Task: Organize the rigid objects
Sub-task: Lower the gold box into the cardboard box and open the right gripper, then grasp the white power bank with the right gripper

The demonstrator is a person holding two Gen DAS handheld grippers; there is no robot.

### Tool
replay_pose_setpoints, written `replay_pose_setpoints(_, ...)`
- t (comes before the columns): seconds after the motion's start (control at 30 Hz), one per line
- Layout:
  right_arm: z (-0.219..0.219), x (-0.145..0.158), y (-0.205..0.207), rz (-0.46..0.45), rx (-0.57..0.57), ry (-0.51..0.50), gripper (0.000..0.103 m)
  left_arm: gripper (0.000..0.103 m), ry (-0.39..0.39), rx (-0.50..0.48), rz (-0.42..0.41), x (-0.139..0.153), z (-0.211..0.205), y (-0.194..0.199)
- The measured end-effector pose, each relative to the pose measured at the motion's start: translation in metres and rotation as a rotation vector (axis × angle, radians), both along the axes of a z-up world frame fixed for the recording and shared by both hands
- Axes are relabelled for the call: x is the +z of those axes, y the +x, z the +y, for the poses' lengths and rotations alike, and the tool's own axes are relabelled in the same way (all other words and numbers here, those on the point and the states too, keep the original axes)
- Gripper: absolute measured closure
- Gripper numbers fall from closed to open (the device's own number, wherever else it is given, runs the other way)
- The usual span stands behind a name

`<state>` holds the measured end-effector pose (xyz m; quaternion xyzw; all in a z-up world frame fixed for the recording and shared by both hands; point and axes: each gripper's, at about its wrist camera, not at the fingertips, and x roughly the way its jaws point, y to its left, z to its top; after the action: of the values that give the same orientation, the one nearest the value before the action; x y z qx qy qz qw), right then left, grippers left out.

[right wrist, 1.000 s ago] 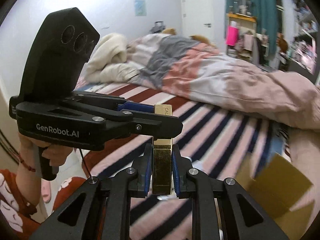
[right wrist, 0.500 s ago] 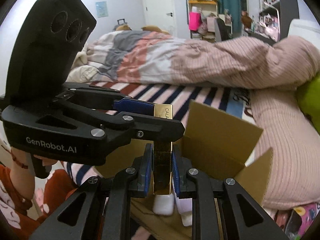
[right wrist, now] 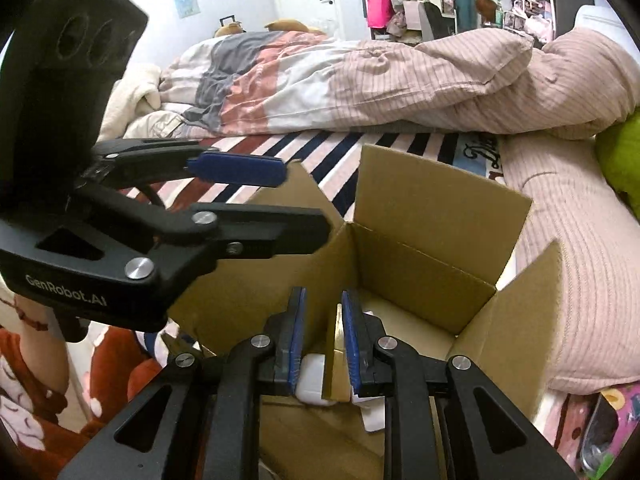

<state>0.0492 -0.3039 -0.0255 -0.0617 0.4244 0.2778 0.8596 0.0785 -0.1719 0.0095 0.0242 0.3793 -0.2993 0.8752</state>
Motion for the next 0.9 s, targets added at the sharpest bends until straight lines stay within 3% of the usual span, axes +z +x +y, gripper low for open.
replay_pose_setpoints(0.17,0.020,0.011,-0.006,-0.026,0.019,-0.006,0.074,0.030,-0.021,0.066,-0.042,0.012,0.036,-0.015)
replay_pose_setpoints(0.37,0.074,0.023,-0.016,-0.063,0.118,0.006,0.069,0.029,-0.010,0.241,-0.098,0.021,0.118,-0.036)
replay_pose_setpoints(0.53,0.136,0.017,-0.021,-0.059,0.232,0.015,0.067,0.029,0.003,0.383,-0.094,0.004,0.185,-0.055)
replay_pose_setpoints(0.7,0.190,-0.023,-0.018,0.021,0.296,0.013,0.062,0.029,0.001,0.465,-0.046,-0.035,0.235,-0.073)
replay_pose_setpoints(0.8,0.207,-0.057,-0.011,0.074,0.268,-0.017,0.052,0.028,-0.011,0.479,0.003,-0.060,0.249,-0.076)
replay_pose_setpoints(0.87,0.212,-0.077,-0.004,0.088,0.240,-0.051,0.037,0.028,-0.016,0.478,0.028,-0.073,0.255,-0.078)
replay_pose_setpoints(0.9,0.212,-0.089,0.001,0.097,0.214,-0.070,0.035,0.028,-0.020,0.481,0.040,-0.079,0.258,-0.079)
